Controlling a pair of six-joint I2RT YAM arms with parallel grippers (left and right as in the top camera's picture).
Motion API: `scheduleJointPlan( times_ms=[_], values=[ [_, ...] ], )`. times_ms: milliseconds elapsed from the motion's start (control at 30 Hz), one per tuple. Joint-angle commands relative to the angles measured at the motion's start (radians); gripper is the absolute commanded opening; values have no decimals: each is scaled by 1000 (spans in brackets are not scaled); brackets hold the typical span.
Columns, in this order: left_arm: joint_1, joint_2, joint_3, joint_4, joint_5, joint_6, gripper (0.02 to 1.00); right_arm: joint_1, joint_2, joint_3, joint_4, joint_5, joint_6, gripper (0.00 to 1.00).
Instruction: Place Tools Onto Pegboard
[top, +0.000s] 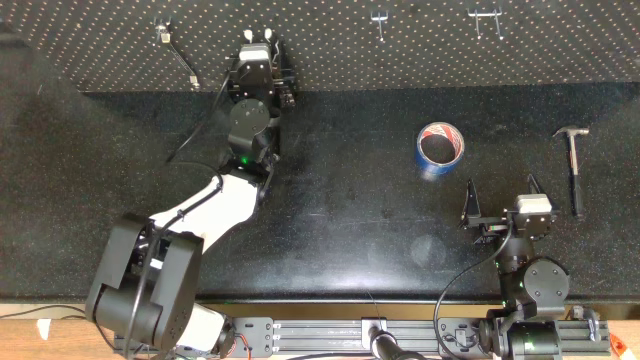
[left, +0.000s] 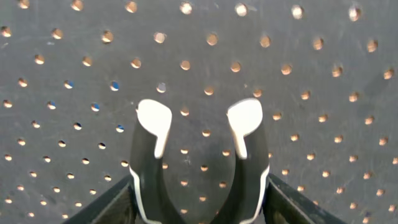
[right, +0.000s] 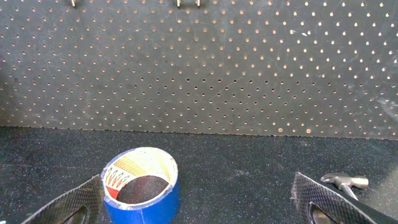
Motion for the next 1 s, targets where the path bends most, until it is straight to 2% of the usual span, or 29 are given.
scheduleJointPlan(
  times_ms=[33, 100, 133, 300, 367, 500, 700, 867, 1000],
  values=[
    [3, 2, 28, 10, 7, 4, 860, 5, -6, -3, -4, 5, -10, 985],
    [3, 2, 28, 10, 8, 4, 980, 5, -6, -3, -4, 5, -10, 985],
    [3, 2, 27, 10, 8, 4, 996, 5, -6, -3, -4, 5, -10, 985],
    [3, -1, 27, -2, 9, 3, 996, 5, -6, -3, -4, 5, -10, 985],
    [3, -25, 27, -48, 45, 4, 996, 5, -6, -3, -4, 4, -10, 985],
    [7, -142, 27, -254, 96, 4, 996, 5, -6, -3, -4, 4, -10, 985],
    [107, -344, -24, -587, 264, 4, 996, 5, -6, -3, -4, 4, -10, 985],
    [172, -604, -232, -610, 272, 3, 996, 5, -6, -3, -4, 4, -10, 985],
    [229, -837, -424, -607, 336, 4, 996, 5, -6, -3, -4, 5, -10, 987]
  ],
)
